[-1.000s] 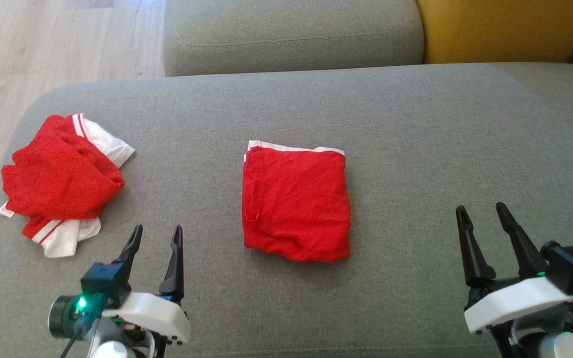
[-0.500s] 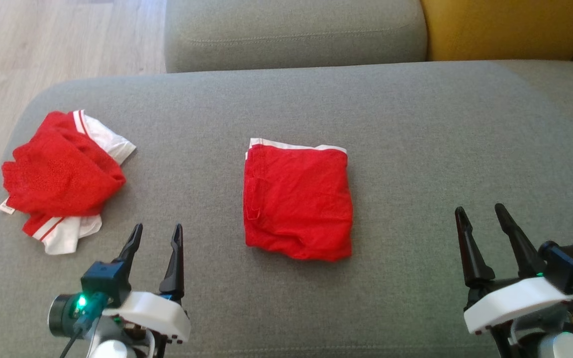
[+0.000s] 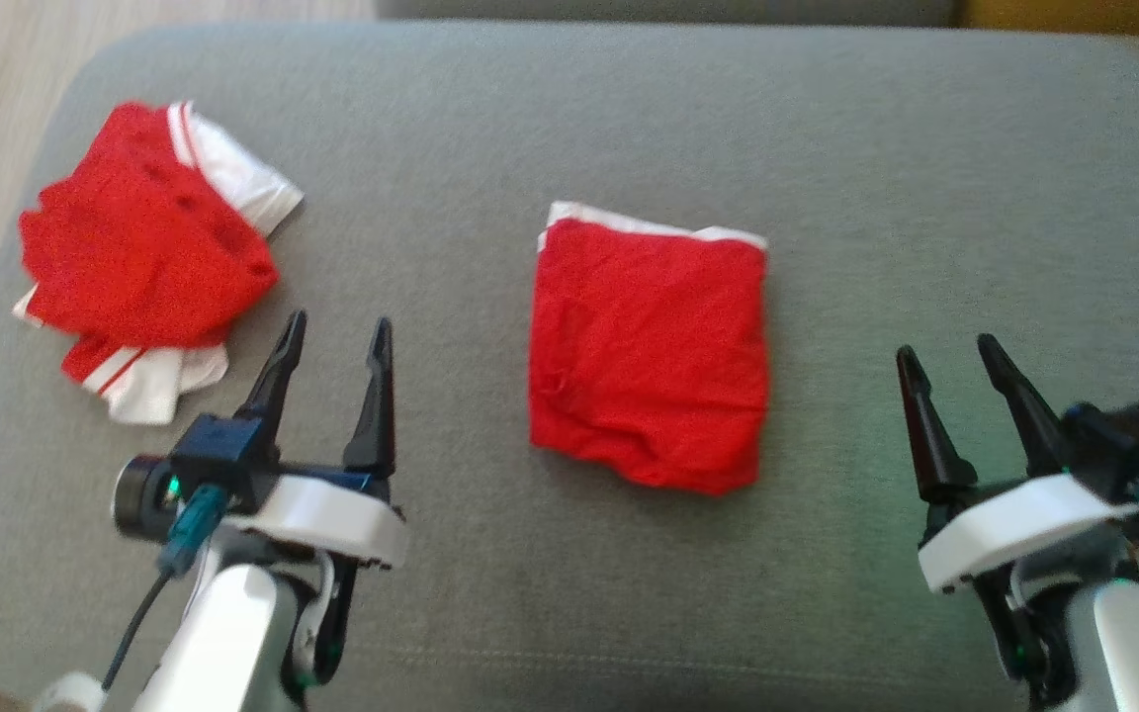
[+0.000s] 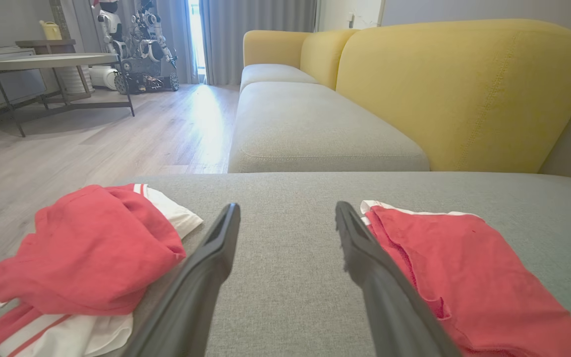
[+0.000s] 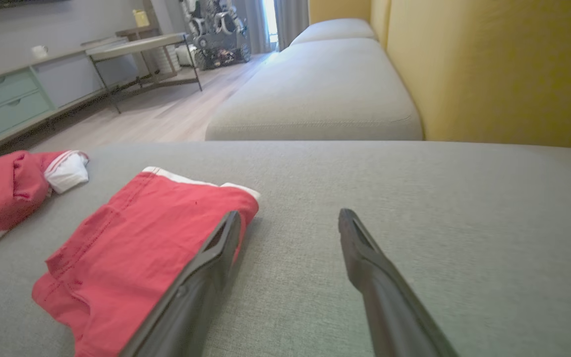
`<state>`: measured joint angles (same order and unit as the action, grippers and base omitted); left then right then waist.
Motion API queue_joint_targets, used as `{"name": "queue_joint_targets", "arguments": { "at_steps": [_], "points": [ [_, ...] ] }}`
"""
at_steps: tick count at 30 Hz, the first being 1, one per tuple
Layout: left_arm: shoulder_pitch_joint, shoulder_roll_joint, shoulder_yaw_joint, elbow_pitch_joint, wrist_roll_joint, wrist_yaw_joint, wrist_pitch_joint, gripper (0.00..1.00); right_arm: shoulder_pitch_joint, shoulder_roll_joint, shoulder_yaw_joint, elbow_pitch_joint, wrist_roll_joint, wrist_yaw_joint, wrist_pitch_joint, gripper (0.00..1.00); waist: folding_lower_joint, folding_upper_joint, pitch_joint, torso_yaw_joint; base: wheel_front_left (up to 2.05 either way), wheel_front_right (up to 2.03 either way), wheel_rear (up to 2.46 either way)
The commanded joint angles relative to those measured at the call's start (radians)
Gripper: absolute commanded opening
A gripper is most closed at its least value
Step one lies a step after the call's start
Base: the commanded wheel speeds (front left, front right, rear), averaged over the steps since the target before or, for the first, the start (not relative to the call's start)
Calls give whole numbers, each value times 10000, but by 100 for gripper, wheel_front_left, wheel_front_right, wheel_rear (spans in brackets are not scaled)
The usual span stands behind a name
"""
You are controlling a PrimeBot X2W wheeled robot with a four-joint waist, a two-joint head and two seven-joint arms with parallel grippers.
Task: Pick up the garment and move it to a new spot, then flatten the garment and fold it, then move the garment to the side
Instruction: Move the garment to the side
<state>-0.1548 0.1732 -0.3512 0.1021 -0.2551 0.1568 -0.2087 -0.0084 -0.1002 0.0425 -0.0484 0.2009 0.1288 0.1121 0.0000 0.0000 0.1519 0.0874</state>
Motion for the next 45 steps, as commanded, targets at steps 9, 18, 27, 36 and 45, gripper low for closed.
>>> {"name": "queue_joint_targets", "arguments": {
  "at_steps": [9, 18, 27, 36, 45],
  "points": [
    [-1341, -351, 64, 154, 183, -242, -420, 100, -1430, -636, 1239, 1498, 299, 19, 56, 100, 0, 0, 1484, 1259, 0, 0, 0],
    [-1568, -598, 88, 396, 259, -269, -522, 100, -1976, -608, 2160, 2649, 859, 19, 785, 46, 0, 0, 1870, 1344, 0, 0, 0],
    [-1689, -543, 329, 289, 413, -349, -528, 100, -2685, -820, 2460, 2763, 888, 19, 1090, 0, 0, 0, 2080, 611, 0, 0, 0],
    [-1925, -163, 474, 261, 608, -500, -529, 100, -3255, -1721, 2705, 2517, 932, 19, 1274, 0, 0, 0, 2252, -995, 0, 0, 0],
    [-2551, 177, 385, -50, 878, -574, -382, 100, -3894, -3689, 2218, 2252, 1542, 19, 1668, 0, 0, 0, 2962, -2266, 0, 0, 0]
  ]
}}
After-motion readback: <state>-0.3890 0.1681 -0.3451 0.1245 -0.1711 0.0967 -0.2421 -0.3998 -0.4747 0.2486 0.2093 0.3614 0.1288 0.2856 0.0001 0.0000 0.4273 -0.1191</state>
